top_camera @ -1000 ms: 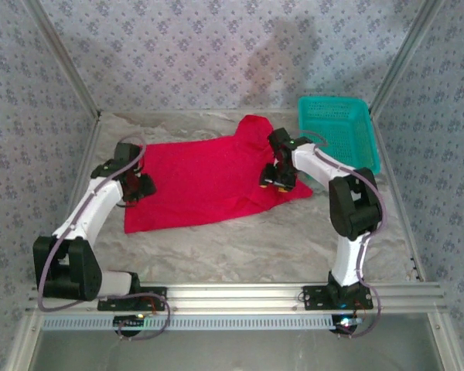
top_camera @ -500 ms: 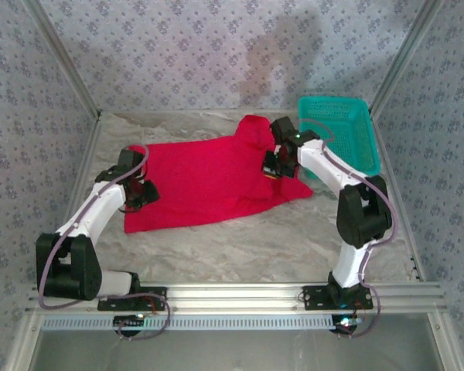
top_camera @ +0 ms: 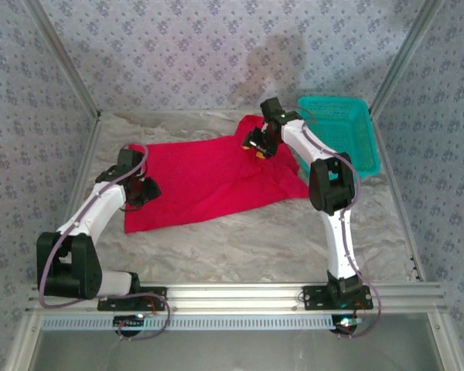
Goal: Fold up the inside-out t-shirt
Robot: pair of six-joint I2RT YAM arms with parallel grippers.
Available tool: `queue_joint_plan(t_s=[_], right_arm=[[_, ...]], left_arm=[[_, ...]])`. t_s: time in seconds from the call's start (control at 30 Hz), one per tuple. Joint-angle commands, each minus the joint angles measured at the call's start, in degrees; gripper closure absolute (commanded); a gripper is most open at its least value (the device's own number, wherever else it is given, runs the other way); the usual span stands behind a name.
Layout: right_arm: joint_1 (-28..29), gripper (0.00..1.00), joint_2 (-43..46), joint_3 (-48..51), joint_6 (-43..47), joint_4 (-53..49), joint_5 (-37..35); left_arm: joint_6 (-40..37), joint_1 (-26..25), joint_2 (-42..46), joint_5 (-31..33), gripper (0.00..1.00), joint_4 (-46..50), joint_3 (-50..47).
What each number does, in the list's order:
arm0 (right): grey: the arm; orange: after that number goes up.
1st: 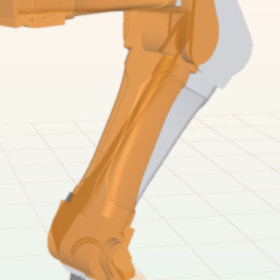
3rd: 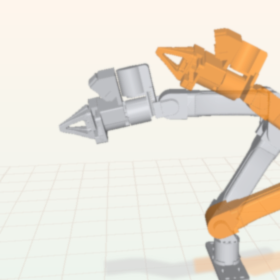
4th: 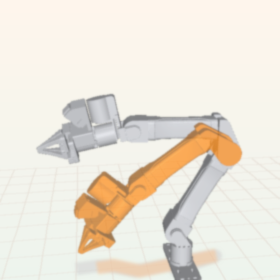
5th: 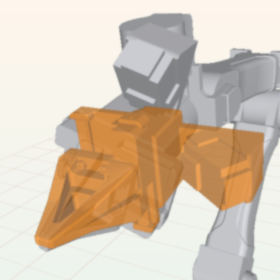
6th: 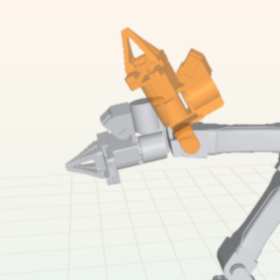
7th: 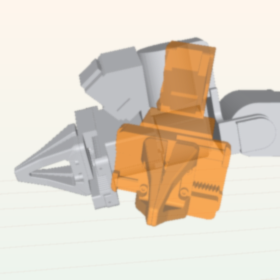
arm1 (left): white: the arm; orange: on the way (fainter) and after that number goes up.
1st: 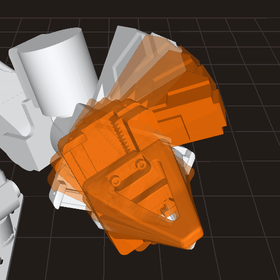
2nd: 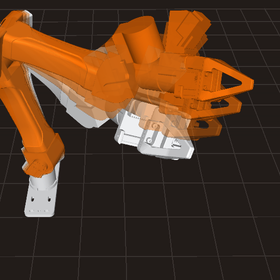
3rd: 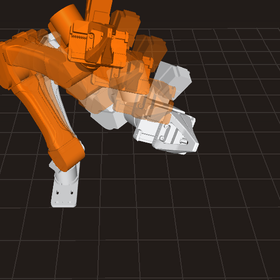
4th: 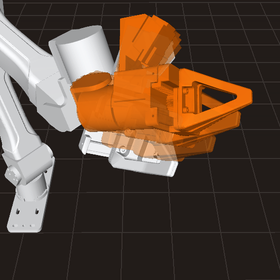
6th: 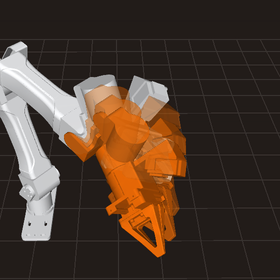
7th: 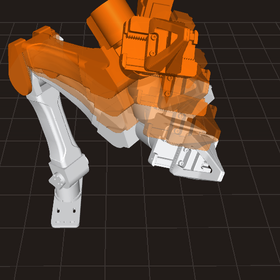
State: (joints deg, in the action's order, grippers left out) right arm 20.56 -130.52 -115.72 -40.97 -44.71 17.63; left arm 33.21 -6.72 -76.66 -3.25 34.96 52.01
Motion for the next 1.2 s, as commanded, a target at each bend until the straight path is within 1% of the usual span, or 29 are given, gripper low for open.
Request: queue_joint_plan(t_s=[0.0, 0.1, 0.2, 0.27, 0.37, 0.47, 0.57, 0.63, 0.7, 0.77, 0.8, 0.87, 0.97, 1.07, 1.17], right_arm=[[1.48, 0.39, 9.23, 4.90, 3.26, -3.71, -4.75], [2.53, 0.38, 14.43, 15.46, 4.03, 0.35, -7.47], [2.65, 0.38, 15.99, 24.05, 3.75, 4.95, -7.00], [2.49, 0.38, 15.78, 28.18, 3.54, 6.92, -6.98], [2.04, 0.38, 15.71, 32.62, 3.27, 8.38, -7.51], [2.31, 0.38, 17.26, 37.69, 3.08, 8.42, -9.10], [3.01, 0.38, 20.38, 45.02, 2.19, 8.63, -9.89], [3.95, 0.37, 24.21, 52.23, 1.29, 9.18, -9.97], [5.24, 0.37, 27.95, 57.14, 0.33, 9.08, -10.03], [6.40, 0.37, 31.61, 59.27, -0.07, 7.72, -10.64], [6.96, 0.37, 33.66, 58.80, 0.00, 6.61, -11.12], [7.18, 0.37, 36.12, 54.91, 0.83, 4.25, -11.73], [7.29, 0.37, 35.82, 43.19, 3.75, 2.17, -13.28], [7.10, 0.37, 30.43, 32.19, 5.55, 2.12, -15.45], [5.81, 0.38, 21.81, 20.90, 8.49, 1.62, -20.21]], left_arm=[[1.66, 1.06, 1.50, -2.75, 0.67, -3.54, -2.54], [2.67, 3.27, 0.05, -6.75, 0.67, -7.56, -5.15], [3.04, 5.94, -2.43, -9.42, 0.68, -10.40, -6.64], [2.70, 7.72, -4.35, -10.05, 0.68, -11.14, -6.94], [1.61, 10.80, -5.72, -9.34, 0.69, -10.66, -7.37], [1.29, 15.97, -6.26, -10.12, 0.69, -10.54, -9.50], [0.64, 21.12, -5.66, -12.46, 0.69, -10.66, -12.43], [0.36, 24.12, -4.14, -13.83, 0.69, -10.46, -14.74], [0.54, 25.09, -1.88, -14.02, 0.68, -10.23, -16.19], [1.03, 25.09, 0.53, -14.25, 0.70, -9.07, -16.17], [1.32, 24.86, 2.26, -14.32, 0.70, -8.41, -15.59], [0.95, 23.42, 5.59, -12.43, 0.71, -6.24, -12.82], [-1.08, 19.11, 7.82, -7.63, 0.70, -4.07, -5.33], [-4.43, 14.43, 2.30, -6.20, 0.67, -4.83, 3.14], [-7.37, 12.12, -9.15, -7.31, 0.66, -3.05, 13.53]])
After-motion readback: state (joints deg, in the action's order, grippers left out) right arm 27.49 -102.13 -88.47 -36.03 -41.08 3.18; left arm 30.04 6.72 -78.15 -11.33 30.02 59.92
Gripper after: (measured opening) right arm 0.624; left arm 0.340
